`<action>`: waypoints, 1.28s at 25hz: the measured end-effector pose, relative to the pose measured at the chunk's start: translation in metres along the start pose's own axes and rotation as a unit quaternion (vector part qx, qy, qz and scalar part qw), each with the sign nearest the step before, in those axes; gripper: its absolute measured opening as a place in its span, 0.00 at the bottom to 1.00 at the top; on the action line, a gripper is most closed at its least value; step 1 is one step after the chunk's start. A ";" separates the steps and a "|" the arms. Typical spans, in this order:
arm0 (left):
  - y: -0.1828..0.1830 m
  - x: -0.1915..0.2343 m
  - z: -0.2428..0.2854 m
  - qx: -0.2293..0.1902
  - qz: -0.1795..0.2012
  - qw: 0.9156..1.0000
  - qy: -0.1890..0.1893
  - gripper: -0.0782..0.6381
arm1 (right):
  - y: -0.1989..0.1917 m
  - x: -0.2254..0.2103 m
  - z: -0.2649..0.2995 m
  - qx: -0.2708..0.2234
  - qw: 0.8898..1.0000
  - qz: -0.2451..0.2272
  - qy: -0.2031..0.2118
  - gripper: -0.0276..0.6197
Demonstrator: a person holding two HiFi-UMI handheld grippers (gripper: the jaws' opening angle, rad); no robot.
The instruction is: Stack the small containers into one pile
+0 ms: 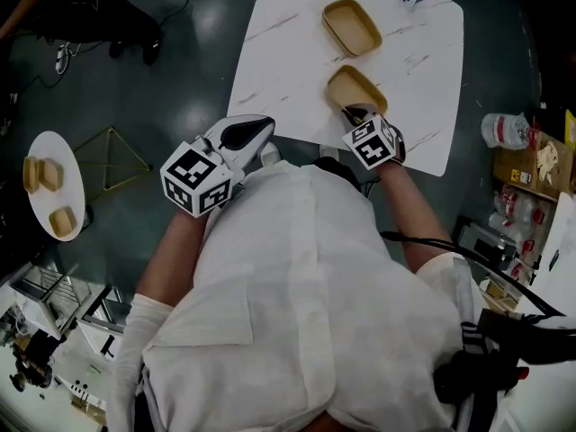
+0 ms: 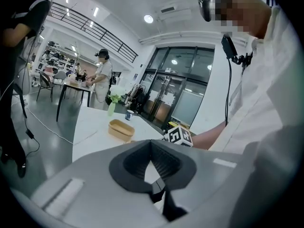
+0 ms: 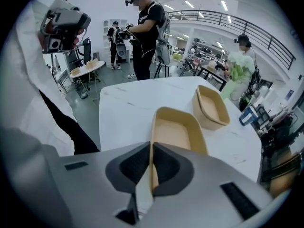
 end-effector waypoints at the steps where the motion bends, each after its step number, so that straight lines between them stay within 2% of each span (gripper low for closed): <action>1: 0.000 0.000 0.001 0.000 0.000 1.000 -0.001 0.12 | 0.000 0.000 -0.003 0.001 1.000 0.000 -0.004 0.07; 9: 0.002 0.002 0.005 -0.003 0.005 1.000 -0.009 0.12 | -0.008 -0.008 -0.032 -0.006 0.999 0.041 -0.034 0.07; 15: 0.005 0.006 0.006 -0.006 0.010 1.000 -0.011 0.12 | -0.005 -0.030 -0.054 -0.025 0.993 0.097 -0.058 0.07; 32: 0.004 0.012 -0.001 -0.014 0.004 1.000 0.012 0.12 | 0.043 -0.095 -0.060 -0.061 0.985 0.129 -0.094 0.07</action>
Point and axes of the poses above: the fingertips, and each gripper's own axes: z forward along the fingers, x to its left, y out of its top, the point moved 9 cm from there along -z, backward along the fingers, and after that the axes turned 4 degrees about x, right-handed, at the moved point
